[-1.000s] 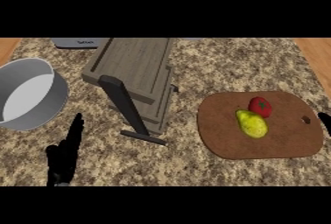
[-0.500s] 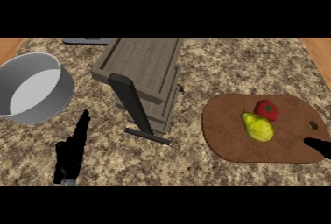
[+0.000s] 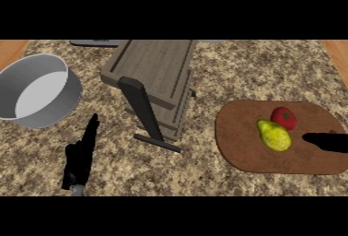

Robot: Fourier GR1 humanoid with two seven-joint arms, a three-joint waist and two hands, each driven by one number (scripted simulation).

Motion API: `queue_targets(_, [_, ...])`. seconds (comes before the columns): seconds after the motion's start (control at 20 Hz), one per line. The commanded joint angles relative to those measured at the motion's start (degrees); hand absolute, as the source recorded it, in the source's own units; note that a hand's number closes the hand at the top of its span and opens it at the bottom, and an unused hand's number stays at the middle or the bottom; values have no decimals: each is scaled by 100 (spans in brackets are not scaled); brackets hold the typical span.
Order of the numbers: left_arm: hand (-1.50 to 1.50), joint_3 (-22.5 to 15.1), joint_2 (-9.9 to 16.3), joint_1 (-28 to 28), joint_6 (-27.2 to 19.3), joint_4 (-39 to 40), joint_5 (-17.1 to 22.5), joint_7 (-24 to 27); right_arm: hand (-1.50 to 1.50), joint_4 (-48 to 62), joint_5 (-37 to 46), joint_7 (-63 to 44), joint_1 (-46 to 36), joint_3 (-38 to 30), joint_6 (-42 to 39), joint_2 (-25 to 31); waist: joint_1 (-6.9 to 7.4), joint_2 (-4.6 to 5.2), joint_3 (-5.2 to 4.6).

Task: Pick the tomato from the cutting board and place it in the tiered basket

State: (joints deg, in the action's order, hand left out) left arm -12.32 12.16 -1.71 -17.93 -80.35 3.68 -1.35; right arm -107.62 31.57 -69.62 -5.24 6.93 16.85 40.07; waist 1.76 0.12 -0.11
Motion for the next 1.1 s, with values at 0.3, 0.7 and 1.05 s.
queue_targets(0.3, [0,-3,-3,-226,140,68,18,111,-150,1164,499,-1560,-1092,469,-1360,-651,14,7,-10])
queue_targets(0.7, [0,132,-41,-269,160,315,33,297,-150,1851,636,-1561,-1705,289,-1643,-1433,-79,-8,-4])
queue_targets(1.05, [0,112,-40,-153,166,44,-4,30,-150,2715,758,-1494,-2268,87,-2049,-1850,-83,-8,2])
